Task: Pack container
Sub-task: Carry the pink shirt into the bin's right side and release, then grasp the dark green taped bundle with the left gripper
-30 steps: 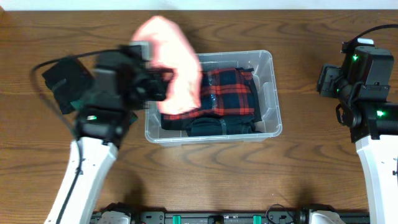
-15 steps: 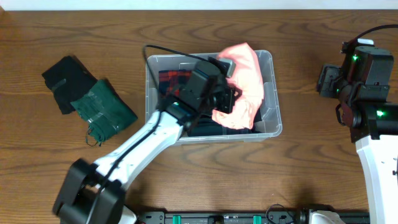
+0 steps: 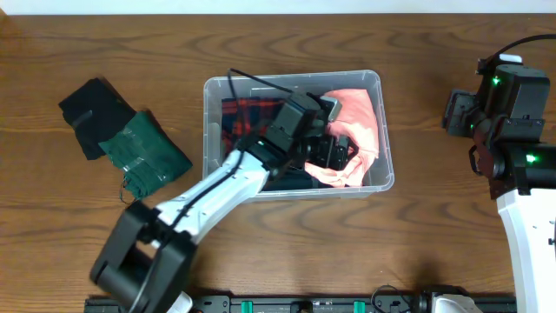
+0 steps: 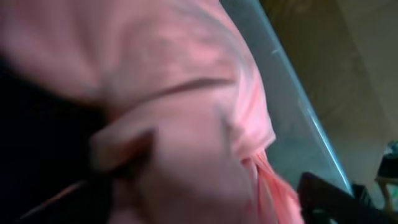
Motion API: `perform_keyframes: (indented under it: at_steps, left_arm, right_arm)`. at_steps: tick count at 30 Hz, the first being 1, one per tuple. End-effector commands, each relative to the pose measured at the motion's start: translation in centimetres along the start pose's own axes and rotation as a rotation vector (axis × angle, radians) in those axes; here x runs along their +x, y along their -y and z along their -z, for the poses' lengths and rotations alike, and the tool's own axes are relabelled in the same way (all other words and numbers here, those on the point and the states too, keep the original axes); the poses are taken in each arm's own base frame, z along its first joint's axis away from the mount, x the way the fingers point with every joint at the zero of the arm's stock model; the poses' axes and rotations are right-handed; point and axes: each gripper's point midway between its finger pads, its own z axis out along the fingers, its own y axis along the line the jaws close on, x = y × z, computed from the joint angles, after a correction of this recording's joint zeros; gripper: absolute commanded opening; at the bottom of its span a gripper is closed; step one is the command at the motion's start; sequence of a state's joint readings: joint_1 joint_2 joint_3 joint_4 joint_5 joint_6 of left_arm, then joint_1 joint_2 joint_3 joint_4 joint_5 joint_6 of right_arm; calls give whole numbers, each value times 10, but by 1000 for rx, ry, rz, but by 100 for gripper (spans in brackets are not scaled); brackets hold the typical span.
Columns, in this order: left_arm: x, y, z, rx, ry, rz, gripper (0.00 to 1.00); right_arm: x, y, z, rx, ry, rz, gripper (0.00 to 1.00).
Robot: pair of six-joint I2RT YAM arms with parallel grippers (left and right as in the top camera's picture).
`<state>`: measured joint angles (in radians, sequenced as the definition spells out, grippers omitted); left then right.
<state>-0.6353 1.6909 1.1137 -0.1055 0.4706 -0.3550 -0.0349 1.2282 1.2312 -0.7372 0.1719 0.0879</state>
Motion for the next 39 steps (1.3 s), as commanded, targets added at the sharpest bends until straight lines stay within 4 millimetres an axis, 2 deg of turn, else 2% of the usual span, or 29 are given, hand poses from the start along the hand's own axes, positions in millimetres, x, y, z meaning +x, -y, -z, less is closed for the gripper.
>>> perform_keyframes:
  at_steps: [1,2,5,8,9,11,13,15,17,20,22,27,33,36,38,39]
  left_arm:
    - [-68,-11,83,-75,222,-1,98]
    - [-73,-19,98,-106,252,13,98]
    - [-89,-67,176,-282,388,111,98]
    - [-80,-125,256,-482,493,259,98]
    - [-69,-148,282,-561,517,329,98]
    - [-44,-188,321,-679,533,466,98]
    - [-13,-226,351,-771,529,617,98]
    - [22,-261,368,-839,500,756,98]
    - [47,-286,372,-865,458,834,98]
    - [78,-319,363,-858,369,930,98]
    - [90,-338,345,-806,300,950,98]
    - [100,-370,294,-641,186,890,98]
    - [120,-395,250,-515,126,919,98]
    - [131,-400,238,-499,92,951,98]
    - [132,-399,235,-484,87,954,99]
    - [130,-398,234,-472,92,951,93]
  right_arm:
    - [0,2,3,0,4,-17,68]
    - [0,2,3,0,4,-17,68]
    - [0,2,3,0,4,-17,68]
    - [0,2,3,0,4,-17,68]
    - [0,2,3,0,4,-17,68]
    - [0,2,3,0,4,-17,68]
    - [0,2,3,0,4,-17,68]
    - [0,2,3,0,4,-17,68]
    - [0,2,3,0,4,-17,68]
    - [0,2,3,-1,4,-17,68]
    - [0,1,2,-3,3,-16,69]
    - [0,-2,3,-23,2,-16,69]
    - [0,-2,2,-23,2,-15,70]
    - [0,-2,3,-23,2,-15,70]
    - [0,-2,3,-23,2,-15,70]
    - [0,-2,3,-23,2,-15,70]
